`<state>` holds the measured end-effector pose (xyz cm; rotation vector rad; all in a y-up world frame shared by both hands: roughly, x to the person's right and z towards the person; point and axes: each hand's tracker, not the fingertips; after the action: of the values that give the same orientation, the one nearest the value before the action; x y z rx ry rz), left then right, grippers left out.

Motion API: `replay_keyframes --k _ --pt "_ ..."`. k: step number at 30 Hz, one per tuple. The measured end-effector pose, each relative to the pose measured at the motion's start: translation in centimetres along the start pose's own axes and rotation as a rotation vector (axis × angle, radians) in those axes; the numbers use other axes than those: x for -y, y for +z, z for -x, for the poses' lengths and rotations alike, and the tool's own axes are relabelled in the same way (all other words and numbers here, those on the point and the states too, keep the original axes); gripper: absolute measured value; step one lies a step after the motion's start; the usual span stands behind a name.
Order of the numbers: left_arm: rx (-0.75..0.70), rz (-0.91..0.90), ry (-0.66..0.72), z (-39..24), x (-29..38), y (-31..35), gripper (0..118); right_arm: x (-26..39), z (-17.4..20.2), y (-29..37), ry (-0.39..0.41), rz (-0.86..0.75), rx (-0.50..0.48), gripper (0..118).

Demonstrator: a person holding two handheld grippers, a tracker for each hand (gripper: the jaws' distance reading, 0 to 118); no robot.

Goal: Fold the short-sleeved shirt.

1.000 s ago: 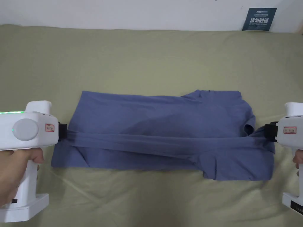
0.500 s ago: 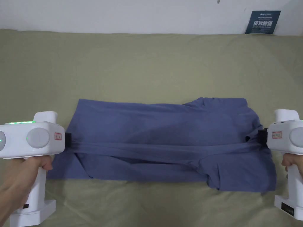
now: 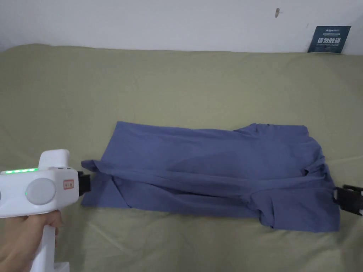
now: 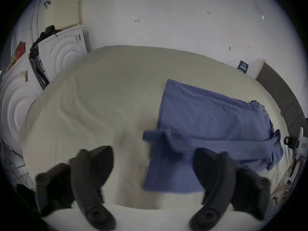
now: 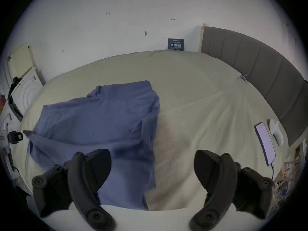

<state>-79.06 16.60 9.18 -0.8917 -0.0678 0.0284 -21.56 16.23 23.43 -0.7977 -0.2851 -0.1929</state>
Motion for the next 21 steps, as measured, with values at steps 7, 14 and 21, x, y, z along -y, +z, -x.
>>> replay_keyframes --k 7,14,21 --pt "0.038 0.053 0.01 -0.9 1.2 -0.6 61 2.6 -0.2 0.1 -0.014 0.055 -0.043 6" --pt "-0.042 0.132 -0.018 -2.2 1.5 -4.7 100 2.0 0.1 0.0 -0.002 0.042 -0.037 6" --pt "0.014 0.106 -0.046 -3.6 1.3 -3.0 7 1.4 -0.4 -1.4 0.008 0.053 -0.069 59"
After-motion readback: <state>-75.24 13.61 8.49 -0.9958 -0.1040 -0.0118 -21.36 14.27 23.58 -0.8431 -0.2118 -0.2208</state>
